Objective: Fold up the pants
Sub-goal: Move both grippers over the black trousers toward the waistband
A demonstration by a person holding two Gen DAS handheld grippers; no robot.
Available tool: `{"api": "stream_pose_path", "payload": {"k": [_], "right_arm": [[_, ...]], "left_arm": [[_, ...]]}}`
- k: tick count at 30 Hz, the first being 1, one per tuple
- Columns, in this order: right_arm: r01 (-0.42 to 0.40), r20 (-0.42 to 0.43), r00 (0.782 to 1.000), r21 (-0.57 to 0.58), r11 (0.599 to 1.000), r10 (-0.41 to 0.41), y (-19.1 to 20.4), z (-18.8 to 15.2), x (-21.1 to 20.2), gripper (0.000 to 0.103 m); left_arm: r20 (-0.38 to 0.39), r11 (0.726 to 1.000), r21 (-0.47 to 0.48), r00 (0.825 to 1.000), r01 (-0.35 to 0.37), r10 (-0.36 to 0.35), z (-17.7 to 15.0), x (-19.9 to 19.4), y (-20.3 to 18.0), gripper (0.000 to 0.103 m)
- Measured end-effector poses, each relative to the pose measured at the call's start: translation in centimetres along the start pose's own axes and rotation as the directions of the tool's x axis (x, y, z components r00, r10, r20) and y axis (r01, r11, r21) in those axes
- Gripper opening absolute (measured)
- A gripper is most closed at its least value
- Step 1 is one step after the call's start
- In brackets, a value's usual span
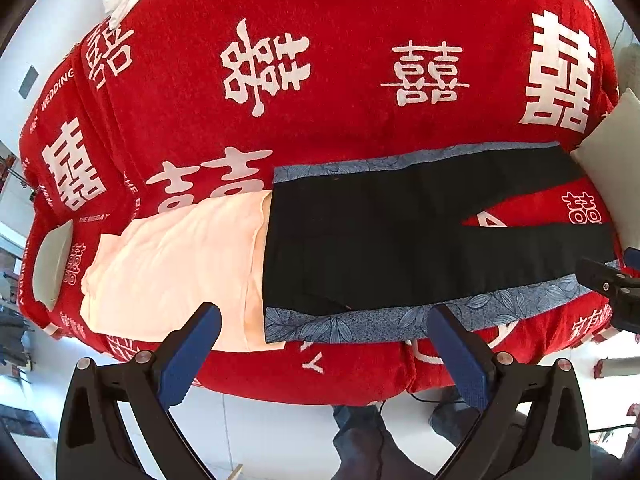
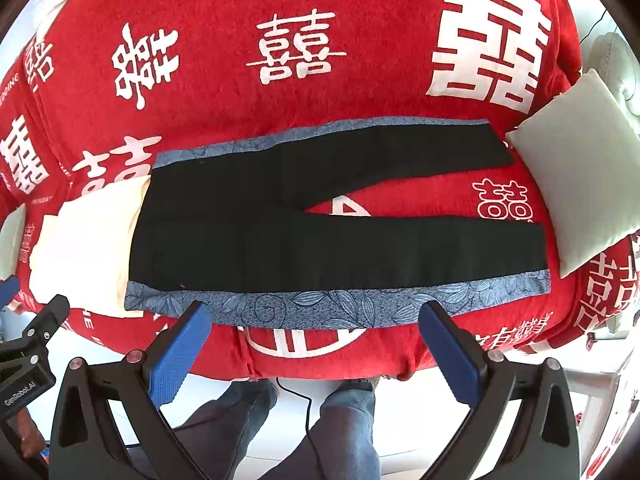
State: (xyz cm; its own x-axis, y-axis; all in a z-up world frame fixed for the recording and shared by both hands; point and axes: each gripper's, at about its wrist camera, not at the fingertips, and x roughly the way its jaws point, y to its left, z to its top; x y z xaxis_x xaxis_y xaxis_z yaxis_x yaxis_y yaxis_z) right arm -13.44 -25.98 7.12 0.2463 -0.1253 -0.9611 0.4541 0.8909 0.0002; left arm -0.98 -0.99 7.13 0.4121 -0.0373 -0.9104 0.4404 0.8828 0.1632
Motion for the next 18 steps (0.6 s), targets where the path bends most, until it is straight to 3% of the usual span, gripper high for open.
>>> {"api": "stream_pose_path", "payload": {"k": [10, 18], "right_arm": [[-0.014, 0.014, 1.000, -0.024, 1.000, 0.014, -1.9, 1.2, -0.1, 0.103], [-0.036, -0.014, 0.999, -0.087, 0.996, 0.035, -4.6, 1.7, -0.5, 0.103]], "left_arm": [[0.016, 1.000, -0.012, 1.000, -0.021, 0.021, 0.4, -0.7, -1.5, 0.103], [0.005, 0.988, -0.145, 0.999, -0.050, 0.051, 0.5, -2.2, -2.6, 0.103]]}}
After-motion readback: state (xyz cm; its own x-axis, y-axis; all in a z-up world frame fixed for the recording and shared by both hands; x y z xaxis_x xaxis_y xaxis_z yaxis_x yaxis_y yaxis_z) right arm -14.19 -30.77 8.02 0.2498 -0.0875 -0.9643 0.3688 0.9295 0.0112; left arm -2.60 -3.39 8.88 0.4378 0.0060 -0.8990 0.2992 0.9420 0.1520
